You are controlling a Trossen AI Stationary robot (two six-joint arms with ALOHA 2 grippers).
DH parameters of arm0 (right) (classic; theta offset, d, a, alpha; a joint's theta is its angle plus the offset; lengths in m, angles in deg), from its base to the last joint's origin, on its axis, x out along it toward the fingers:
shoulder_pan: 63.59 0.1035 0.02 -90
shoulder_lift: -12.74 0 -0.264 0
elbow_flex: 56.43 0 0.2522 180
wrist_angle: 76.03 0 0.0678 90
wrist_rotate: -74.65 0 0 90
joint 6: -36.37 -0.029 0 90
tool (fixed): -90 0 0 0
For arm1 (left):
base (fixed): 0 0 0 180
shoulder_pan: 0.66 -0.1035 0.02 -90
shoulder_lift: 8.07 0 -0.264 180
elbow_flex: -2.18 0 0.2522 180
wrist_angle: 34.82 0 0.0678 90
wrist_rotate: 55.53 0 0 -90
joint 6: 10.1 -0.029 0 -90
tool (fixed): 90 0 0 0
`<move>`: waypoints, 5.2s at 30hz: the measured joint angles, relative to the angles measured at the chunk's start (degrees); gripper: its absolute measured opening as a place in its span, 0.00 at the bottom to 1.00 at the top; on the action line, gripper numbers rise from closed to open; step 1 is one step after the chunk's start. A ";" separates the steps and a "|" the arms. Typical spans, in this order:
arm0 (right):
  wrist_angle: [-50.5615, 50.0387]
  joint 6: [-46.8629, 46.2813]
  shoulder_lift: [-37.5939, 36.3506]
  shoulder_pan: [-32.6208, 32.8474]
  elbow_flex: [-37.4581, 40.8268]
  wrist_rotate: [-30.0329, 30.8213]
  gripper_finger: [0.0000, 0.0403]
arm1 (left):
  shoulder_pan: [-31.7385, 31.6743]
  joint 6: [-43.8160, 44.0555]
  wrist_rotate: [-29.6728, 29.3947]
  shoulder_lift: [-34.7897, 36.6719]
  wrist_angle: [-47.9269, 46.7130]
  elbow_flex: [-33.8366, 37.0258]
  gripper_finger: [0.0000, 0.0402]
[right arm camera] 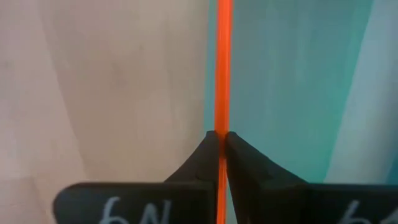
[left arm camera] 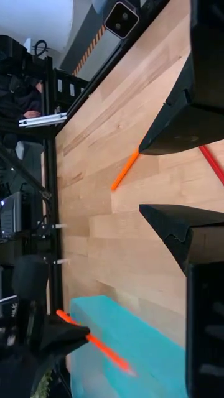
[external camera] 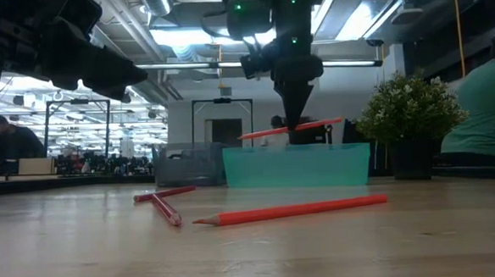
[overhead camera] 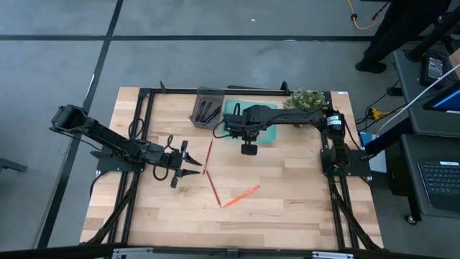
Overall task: Sort pens & pencils
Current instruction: Put the orange pencil into the green bin, then put the red pencil into the green bin
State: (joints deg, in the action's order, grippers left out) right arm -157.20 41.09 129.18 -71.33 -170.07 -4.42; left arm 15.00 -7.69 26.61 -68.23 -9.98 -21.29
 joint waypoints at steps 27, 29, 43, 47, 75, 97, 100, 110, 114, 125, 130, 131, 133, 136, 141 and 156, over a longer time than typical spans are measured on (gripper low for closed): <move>1.20 1.94 0.00 -8.34 0.00 -0.34 0.02 | 0.02 0.00 -0.07 0.00 -0.54 0.00 0.33; 1.21 1.85 0.00 -8.32 0.00 -0.40 0.03 | 0.00 0.00 -0.07 0.00 -0.57 0.00 0.33; 3.60 1.48 0.00 -3.40 0.00 -11.00 0.03 | 0.00 0.31 -0.07 0.00 -0.71 0.00 0.33; 3.85 0.55 0.00 0.02 0.00 -11.04 0.03 | -1.17 4.39 -1.98 0.02 -2.11 -0.03 0.33; 40.20 -4.46 -21.67 6.96 34.32 -9.00 0.06 | -9.56 34.99 -10.75 -9.10 -45.81 -21.59 0.33; 85.41 -4.54 -37.48 9.50 70.27 -9.55 0.03 | -16.50 43.90 -4.19 -36.08 -74.29 -50.29 0.33; 85.40 -6.02 -37.46 9.50 70.31 -9.60 0.02 | -16.92 45.49 -3.03 -37.10 -74.26 -50.29 0.33; 85.21 -5.82 -37.46 9.61 70.31 -16.58 0.05 | -17.20 47.17 -3.02 -39.12 -76.06 -50.29 0.33; 85.19 -6.21 -37.47 9.61 70.31 -16.65 0.06 | -17.20 47.17 -3.11 -39.10 -76.05 -50.29 0.33; 85.14 -6.06 -37.46 9.61 70.31 -16.63 0.06 | -16.98 48.56 -2.31 -41.65 -75.55 -50.34 0.33; 85.12 -6.09 -37.46 9.61 70.34 -16.64 0.06 | -16.96 48.95 -0.96 -44.27 -75.40 -50.66 0.33; 85.04 -6.04 -37.46 9.61 70.34 -16.62 0.06 | -16.96 49.59 -0.88 -44.54 -75.38 -50.62 0.33; 84.86 -6.08 -37.46 9.62 70.34 -16.62 0.06 | -16.96 49.99 -0.84 -45.28 -75.50 -50.58 0.33; 84.86 -6.04 -37.46 9.71 70.34 -16.62 0.06 | -16.96 50.69 -0.76 -45.57 -75.67 -50.58 0.33; 84.86 -6.13 -37.46 9.78 70.34 -16.62 0.06 | -16.96 51.04 -0.55 -45.66 -76.36 -50.56 0.32; 84.77 -6.17 -37.44 9.85 70.34 -16.62 0.06 | -17.05 51.26 1.70 -45.70 -77.20 -50.51 0.31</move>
State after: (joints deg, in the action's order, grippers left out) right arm -72.43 34.91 91.74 -61.48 -99.73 -21.04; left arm -2.05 43.57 28.31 -113.94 -87.17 -71.81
